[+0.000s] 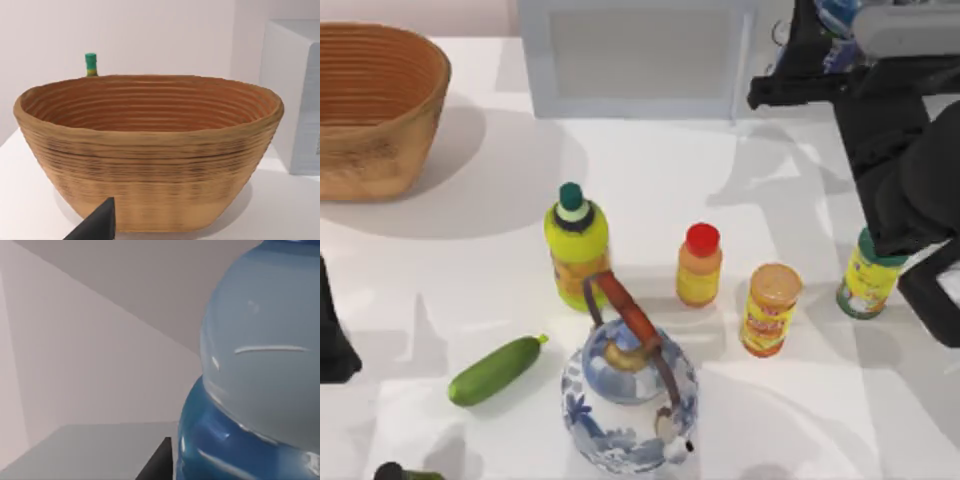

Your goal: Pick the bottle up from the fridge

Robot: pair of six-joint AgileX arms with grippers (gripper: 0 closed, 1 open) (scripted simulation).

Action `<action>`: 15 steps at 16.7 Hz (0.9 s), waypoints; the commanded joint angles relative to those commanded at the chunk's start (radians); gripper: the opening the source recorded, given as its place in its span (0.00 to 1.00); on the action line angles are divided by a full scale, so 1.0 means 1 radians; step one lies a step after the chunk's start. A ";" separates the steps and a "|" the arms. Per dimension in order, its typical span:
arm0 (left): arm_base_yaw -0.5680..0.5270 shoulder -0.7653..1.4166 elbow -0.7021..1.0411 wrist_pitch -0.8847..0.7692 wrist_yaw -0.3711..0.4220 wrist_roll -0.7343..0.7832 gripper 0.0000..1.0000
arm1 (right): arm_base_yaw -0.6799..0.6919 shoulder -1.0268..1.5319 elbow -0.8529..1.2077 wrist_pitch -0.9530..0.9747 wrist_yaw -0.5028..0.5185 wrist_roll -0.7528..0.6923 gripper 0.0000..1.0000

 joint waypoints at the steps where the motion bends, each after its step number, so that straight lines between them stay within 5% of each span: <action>1: 0.000 0.000 0.000 0.000 0.000 0.000 1.00 | 0.010 0.080 0.013 0.008 0.038 -0.001 0.00; 7: 0.000 0.000 0.000 0.000 0.000 0.000 1.00 | 0.030 0.344 0.046 0.009 0.193 -0.006 0.00; 15: 0.000 0.000 0.000 0.000 0.000 0.000 1.00 | 0.006 0.368 0.078 0.008 0.193 -0.002 0.00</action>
